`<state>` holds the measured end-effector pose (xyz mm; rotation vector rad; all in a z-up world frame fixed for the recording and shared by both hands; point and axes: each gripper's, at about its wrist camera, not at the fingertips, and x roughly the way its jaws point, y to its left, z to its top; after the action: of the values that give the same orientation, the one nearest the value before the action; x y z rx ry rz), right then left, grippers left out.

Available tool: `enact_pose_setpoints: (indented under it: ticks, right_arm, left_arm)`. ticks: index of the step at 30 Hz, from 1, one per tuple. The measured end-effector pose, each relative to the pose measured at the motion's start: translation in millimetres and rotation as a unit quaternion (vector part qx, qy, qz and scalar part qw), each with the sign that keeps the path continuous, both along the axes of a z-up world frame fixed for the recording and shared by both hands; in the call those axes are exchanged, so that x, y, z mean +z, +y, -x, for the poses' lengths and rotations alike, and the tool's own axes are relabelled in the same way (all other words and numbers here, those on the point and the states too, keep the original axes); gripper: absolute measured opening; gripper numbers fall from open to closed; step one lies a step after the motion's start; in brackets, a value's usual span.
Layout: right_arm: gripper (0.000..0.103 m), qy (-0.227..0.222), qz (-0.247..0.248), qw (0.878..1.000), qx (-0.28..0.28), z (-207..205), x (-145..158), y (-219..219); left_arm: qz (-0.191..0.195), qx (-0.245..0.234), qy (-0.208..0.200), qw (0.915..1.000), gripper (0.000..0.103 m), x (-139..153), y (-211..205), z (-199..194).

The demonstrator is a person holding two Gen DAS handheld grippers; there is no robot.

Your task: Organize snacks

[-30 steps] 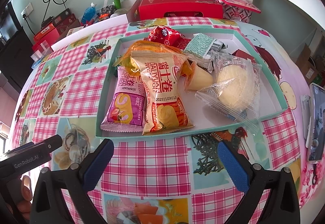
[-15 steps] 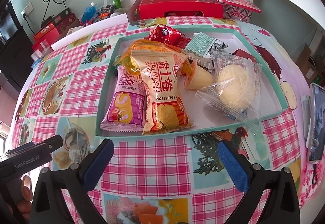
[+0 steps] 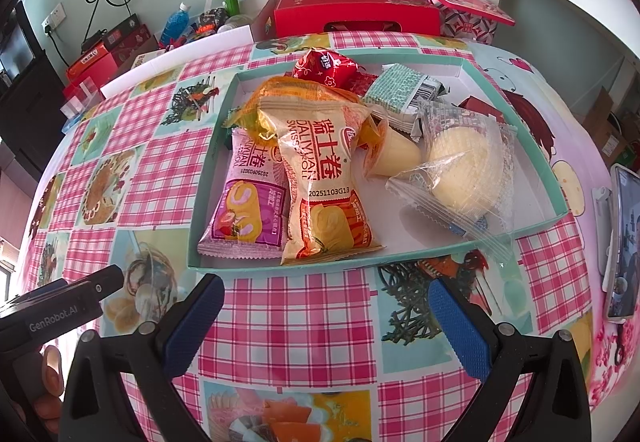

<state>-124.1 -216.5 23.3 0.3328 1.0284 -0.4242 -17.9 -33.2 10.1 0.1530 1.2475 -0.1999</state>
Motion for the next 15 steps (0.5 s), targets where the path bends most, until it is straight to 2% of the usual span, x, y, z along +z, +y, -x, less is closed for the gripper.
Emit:
enact_pose_setpoints:
  ticks: [15]
  right_arm:
    - [0.103, 0.002, 0.000, 1.000, 0.001, -0.6, -1.2, 0.7]
  left_arm:
    - [0.000, 0.000, 0.000, 1.0000, 0.096, -0.4, 0.3, -0.3]
